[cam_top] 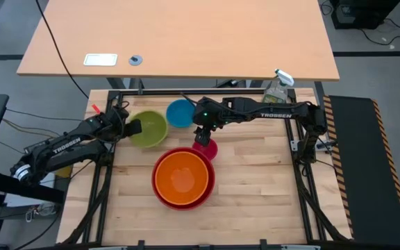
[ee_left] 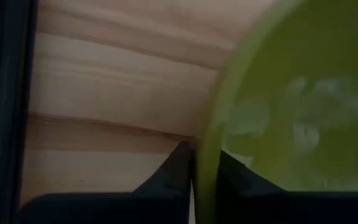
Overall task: Nest bowls inside each other
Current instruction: Stack the green bowl on top of the orange bowl
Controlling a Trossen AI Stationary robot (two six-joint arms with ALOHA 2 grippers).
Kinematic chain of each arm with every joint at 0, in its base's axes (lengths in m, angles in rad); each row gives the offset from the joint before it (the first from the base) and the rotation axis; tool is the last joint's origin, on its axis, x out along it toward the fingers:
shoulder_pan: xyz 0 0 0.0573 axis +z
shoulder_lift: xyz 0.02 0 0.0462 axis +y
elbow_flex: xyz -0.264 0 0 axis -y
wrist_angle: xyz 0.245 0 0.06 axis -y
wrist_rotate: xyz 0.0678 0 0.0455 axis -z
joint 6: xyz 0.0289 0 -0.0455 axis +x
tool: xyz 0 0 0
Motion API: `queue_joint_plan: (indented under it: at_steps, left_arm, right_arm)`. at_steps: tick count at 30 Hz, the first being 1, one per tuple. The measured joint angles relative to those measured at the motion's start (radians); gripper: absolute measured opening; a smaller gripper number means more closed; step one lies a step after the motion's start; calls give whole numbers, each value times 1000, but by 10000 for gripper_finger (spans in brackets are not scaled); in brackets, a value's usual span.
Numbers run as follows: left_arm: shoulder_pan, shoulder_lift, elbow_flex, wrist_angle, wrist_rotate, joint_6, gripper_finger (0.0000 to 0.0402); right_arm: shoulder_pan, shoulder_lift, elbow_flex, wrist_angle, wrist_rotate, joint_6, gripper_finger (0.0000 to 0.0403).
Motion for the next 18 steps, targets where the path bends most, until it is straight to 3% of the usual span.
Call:
queue_joint_plan:
  at_steps: [5, 12, 18]
  left_arm:
    - [0, 0, -1, 3, -3, 12, 9]
    - [-1, -2, 19, 31, -4, 23, 9]
    - [-1, -2, 115, 31, 34, 100, 9]
  right_arm:
    - [-3, 0, 0, -16, -3, 9, 200]
    - [-14, 0, 0, -40, -53, 11, 200]
    - [-28, -13, -1, -90, -71, 10, 200]
